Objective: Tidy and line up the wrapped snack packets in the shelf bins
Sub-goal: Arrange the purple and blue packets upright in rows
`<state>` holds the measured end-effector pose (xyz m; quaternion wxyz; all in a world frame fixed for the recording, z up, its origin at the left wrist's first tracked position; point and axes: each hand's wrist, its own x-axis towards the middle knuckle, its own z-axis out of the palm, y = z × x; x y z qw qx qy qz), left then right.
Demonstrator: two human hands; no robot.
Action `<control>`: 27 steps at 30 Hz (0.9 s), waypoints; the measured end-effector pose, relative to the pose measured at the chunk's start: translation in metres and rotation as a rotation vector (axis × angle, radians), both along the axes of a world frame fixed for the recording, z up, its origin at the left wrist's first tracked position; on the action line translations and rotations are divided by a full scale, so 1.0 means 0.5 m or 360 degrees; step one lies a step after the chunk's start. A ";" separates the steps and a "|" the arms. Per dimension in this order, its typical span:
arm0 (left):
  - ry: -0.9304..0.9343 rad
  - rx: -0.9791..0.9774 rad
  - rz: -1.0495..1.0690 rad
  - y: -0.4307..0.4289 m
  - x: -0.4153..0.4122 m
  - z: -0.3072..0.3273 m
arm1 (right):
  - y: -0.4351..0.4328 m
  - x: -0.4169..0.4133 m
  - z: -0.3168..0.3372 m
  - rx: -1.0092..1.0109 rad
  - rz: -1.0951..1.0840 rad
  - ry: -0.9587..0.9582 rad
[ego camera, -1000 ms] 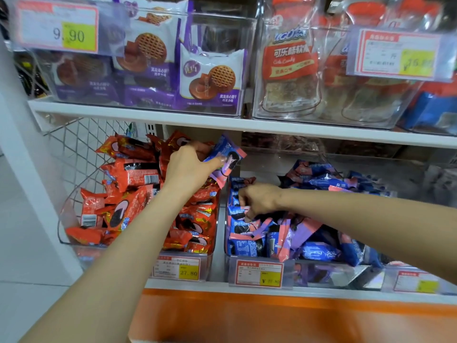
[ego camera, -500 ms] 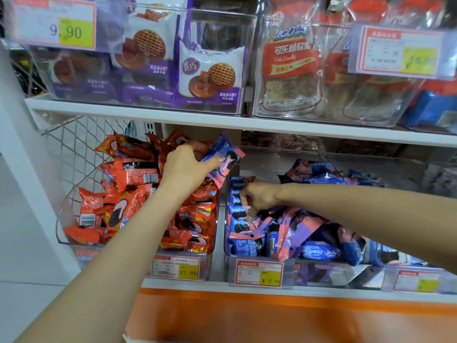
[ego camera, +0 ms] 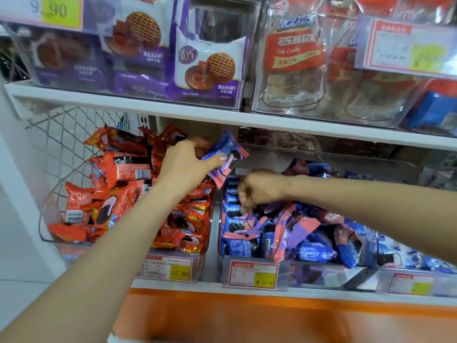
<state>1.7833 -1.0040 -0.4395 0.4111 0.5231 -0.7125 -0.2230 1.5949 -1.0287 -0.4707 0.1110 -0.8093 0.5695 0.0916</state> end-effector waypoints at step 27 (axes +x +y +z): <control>0.0060 0.0003 -0.0128 0.019 -0.026 0.012 | 0.010 0.005 -0.019 -0.0057 -0.0037 0.0525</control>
